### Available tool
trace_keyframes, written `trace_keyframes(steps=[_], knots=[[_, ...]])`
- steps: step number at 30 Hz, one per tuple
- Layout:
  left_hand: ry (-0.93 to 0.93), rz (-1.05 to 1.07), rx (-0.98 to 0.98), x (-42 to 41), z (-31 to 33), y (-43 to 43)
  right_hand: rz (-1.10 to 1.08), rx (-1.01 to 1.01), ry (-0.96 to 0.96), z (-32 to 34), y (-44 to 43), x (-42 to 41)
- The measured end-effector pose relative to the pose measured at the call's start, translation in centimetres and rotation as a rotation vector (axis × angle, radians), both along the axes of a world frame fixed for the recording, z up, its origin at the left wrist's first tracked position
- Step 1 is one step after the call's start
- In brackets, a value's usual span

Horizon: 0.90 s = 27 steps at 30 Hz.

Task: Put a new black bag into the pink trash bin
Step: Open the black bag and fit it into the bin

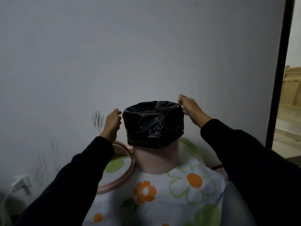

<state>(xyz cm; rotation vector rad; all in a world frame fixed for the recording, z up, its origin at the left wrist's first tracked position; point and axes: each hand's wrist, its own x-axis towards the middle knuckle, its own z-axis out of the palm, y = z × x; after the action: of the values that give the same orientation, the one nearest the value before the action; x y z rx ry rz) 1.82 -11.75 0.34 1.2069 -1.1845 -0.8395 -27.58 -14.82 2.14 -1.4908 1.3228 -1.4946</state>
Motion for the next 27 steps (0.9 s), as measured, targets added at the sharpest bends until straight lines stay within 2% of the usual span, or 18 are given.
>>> trace_keyframes(steps=[3, 5, 7, 9, 12, 15, 17, 19, 21, 22, 24, 27], knots=[[-0.193, 0.157, -0.232, -0.3, 3.2, -0.5, -0.115, -0.219, 0.154, 3.0, 0.3, 0.9], [-0.421, 0.198, -0.296, -0.9, 5.2, -0.7, -0.040, -0.268, 0.275, 4.9, 0.9, 1.8], [-0.665, 0.167, -0.307, -1.7, 6.9, -1.0, 0.099, -0.225, 0.443, 6.4, 0.5, 2.8], [-0.870, 0.054, -0.276, -2.8, 8.3, -1.2, 0.230, -0.124, 0.628, 7.4, 0.2, 3.8], [-1.125, -0.122, -0.117, -5.1, 9.6, -1.5, 0.343, -0.037, 0.912, 8.0, -0.3, 5.8], [-1.318, -0.200, 0.016, -7.0, 9.3, -1.8, 0.329, 0.001, 1.199, 7.6, -0.4, 8.1], [-1.382, -0.287, 0.113, -7.6, 8.5, -2.1, 0.285, 0.040, 1.354, 6.7, -0.9, 9.1], [-1.360, -0.365, 0.261, -7.4, 7.9, -2.3, 0.277, 0.103, 1.414, 5.4, -2.8, 9.0], [-1.364, -0.367, 0.364, -7.2, 7.7, -2.1, 0.318, 0.259, 1.311, 4.6, -3.5, 8.6], [-1.390, -0.365, 0.382, -7.1, 7.6, -1.7, 0.319, 0.350, 1.225, 4.5, -3.7, 8.3], [-1.412, -0.327, 0.384, -7.0, 7.6, -0.8, 0.324, 0.470, 1.201, 4.8, -2.2, 8.0], [-1.430, -0.182, 0.327, -6.8, 7.5, -0.2, 0.185, 0.473, 1.202, 5.3, -0.6, 7.5]])
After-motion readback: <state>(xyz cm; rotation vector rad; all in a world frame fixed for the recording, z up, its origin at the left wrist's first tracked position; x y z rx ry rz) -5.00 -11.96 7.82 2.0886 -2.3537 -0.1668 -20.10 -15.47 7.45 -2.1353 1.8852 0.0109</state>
